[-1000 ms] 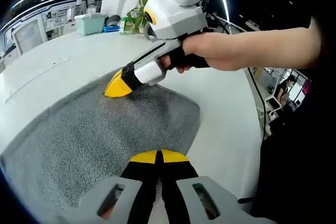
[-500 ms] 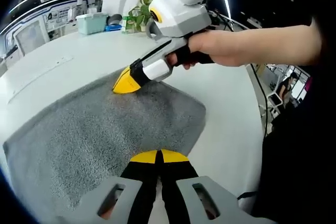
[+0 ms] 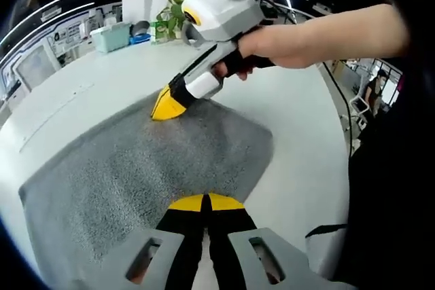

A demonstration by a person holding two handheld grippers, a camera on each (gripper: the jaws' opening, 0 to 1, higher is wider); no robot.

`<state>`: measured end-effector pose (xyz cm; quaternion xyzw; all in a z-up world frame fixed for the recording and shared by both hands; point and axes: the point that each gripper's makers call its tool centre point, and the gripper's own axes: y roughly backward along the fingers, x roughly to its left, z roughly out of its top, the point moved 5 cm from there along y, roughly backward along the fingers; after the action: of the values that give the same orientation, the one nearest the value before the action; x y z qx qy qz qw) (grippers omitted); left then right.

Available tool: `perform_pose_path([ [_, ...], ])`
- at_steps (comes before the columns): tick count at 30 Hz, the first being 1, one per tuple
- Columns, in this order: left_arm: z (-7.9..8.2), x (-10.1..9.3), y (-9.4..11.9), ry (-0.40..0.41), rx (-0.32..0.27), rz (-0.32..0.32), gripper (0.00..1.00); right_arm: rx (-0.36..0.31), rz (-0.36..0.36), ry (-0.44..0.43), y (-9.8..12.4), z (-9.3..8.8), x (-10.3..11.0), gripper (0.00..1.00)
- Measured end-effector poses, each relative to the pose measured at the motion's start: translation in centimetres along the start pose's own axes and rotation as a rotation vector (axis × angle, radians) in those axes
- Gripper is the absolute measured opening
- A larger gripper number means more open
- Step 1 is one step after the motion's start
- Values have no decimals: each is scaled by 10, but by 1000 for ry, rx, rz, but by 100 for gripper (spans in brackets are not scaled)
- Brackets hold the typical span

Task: Fold the towel on the table until its edges align and the towel forms a compact rectangular stack.

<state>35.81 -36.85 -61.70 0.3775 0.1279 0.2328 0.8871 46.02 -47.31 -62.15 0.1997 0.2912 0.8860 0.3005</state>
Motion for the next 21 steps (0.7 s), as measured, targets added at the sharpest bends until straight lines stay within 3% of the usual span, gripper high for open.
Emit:
perform_pose_path([
  [5, -1, -1, 1, -31, 32, 14, 1, 0, -3, -20, 3, -3, 1, 0],
  [9, -2, -2, 2, -60, 46, 31, 1, 20, -15, 15, 6, -5, 4, 0],
  [17, -4, 2, 6, -30, 99, 62, 1, 18, -22, 42, 8, -9, 8, 0],
  [21, -5, 1, 7, -56, 116, 74, 1, 16, -30, 48, 9, -10, 9, 0],
])
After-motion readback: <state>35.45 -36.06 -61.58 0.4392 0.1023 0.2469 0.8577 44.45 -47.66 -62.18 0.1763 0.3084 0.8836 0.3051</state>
